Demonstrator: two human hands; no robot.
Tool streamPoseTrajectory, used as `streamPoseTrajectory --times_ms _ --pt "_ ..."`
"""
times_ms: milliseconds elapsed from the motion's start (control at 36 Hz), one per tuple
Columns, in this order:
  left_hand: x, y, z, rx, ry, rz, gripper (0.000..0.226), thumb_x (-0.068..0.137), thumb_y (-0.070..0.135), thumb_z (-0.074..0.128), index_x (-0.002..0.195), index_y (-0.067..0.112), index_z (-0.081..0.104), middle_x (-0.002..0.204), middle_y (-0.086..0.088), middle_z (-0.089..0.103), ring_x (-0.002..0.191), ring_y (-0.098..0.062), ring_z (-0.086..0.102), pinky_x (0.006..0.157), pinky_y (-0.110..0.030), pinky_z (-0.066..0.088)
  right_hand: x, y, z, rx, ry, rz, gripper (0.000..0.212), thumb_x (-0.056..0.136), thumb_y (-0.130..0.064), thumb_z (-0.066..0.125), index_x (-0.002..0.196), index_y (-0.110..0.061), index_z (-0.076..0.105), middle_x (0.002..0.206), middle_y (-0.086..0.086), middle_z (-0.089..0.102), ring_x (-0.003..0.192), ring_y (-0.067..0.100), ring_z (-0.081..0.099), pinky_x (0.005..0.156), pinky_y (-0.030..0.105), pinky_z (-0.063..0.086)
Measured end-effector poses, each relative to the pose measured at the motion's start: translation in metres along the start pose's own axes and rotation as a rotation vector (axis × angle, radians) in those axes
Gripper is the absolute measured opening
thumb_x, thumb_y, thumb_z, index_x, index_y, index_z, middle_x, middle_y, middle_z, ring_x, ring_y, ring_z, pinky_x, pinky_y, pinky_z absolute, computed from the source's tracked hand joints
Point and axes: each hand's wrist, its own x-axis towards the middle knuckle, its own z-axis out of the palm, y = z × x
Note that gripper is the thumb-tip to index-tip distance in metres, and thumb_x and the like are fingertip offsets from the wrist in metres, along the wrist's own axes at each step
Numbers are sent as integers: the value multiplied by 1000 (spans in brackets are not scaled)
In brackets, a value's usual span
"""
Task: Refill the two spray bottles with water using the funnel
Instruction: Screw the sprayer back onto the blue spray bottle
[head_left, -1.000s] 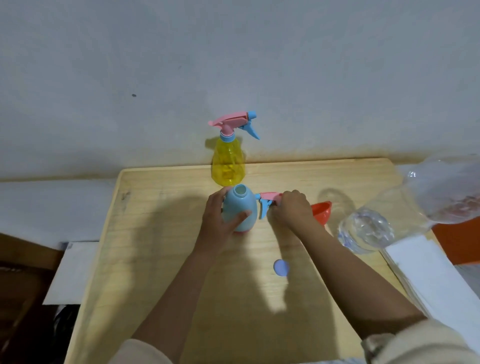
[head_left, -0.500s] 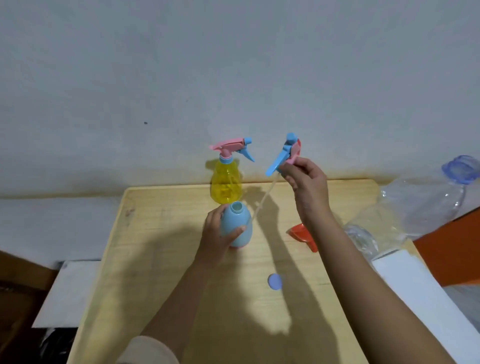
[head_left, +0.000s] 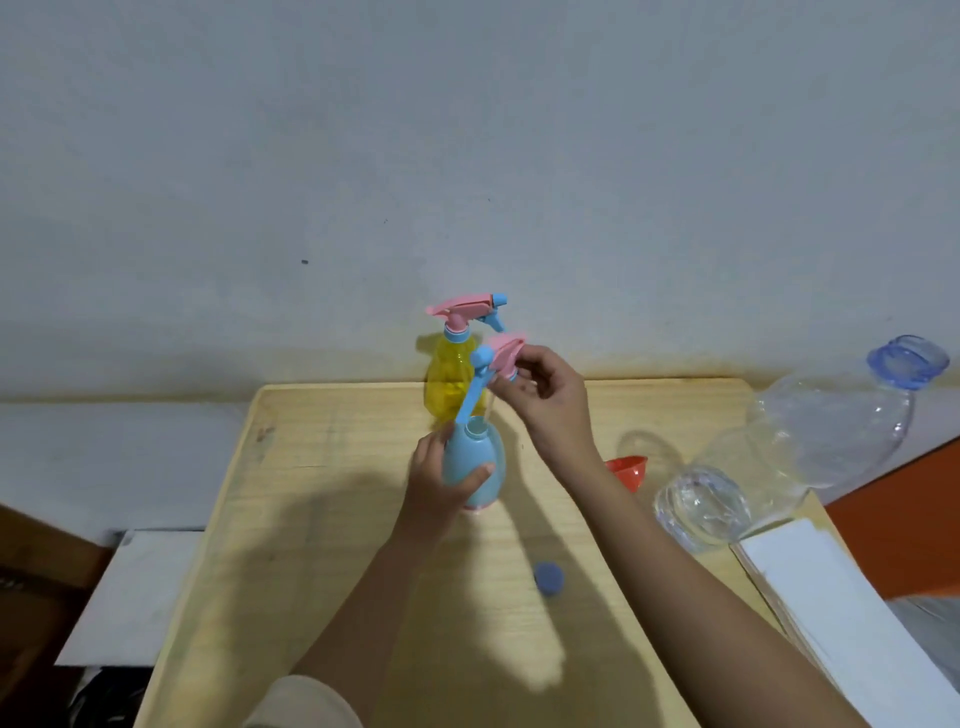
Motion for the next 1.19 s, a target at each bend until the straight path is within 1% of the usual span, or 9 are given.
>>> streamPoseTrajectory --times_ms 167,361,472,667,778,889,1056,1139,1194 --pt "-5 5 5 75 51 130 76 65 54 61 123 4 53 104 3 51 102 -24 53 91 -43 46 -16 38 6 -143 -80 99 28 76 -2 71 94 -23 66 94 -11 68 94 8 62 82 23 46" --pt "-6 -33 19 72 10 95 100 60 40 83 140 8 33 135 -10 47 126 -24 47 101 -47 43 -14 51 5 -175 -132 141 25 80 -6 68 96 -26 67 99 -10 70 98 7 63 84 21 47" --pt "3 -19 18 58 -15 134 79 63 14 85 123 39 40 118 13 54 115 7 49 96 -20 45 -13 54 -4 -231 -206 84 26 84 -7 61 106 -20 67 105 -6 70 103 10 63 92 29 49" --pt "4 -10 6 33 -99 75 89 60 44 78 132 54 28 126 27 49 112 17 44 87 -3 37 3 48 -14 -233 -232 80 34 87 3 56 111 -19 64 104 -6 68 98 9 62 82 17 46" --pt "5 -6 2 61 -170 52 100 59 58 71 145 41 23 135 14 49 120 -2 47 97 -25 43 15 42 -21 -182 -227 147 36 87 5 57 107 -24 64 98 -2 68 89 1 63 79 14 47" --pt "4 2 1 28 -190 47 96 61 53 76 143 42 28 128 17 53 118 -6 52 93 -26 47 21 38 -18 -85 -158 207 23 80 2 68 100 -7 65 89 -1 65 78 -1 59 74 14 47" --pt "5 31 -3 -9 -179 101 83 59 57 72 123 72 22 122 29 50 113 0 54 88 -27 52 14 24 -3 -64 -140 183 26 89 -22 63 112 -10 59 98 0 62 86 2 57 71 14 47" --pt "8 40 -8 -33 -156 104 84 57 57 72 128 62 27 124 23 53 109 6 53 84 -17 50 12 13 -2 62 -168 198 23 98 -22 47 114 -12 60 99 1 64 84 1 58 71 11 46" --pt "9 42 -12 -12 -146 114 92 57 58 73 138 50 29 127 15 54 108 0 54 84 -20 52 12 9 -1 112 -106 177 19 94 -17 55 111 -10 61 103 7 66 88 6 61 75 14 48"
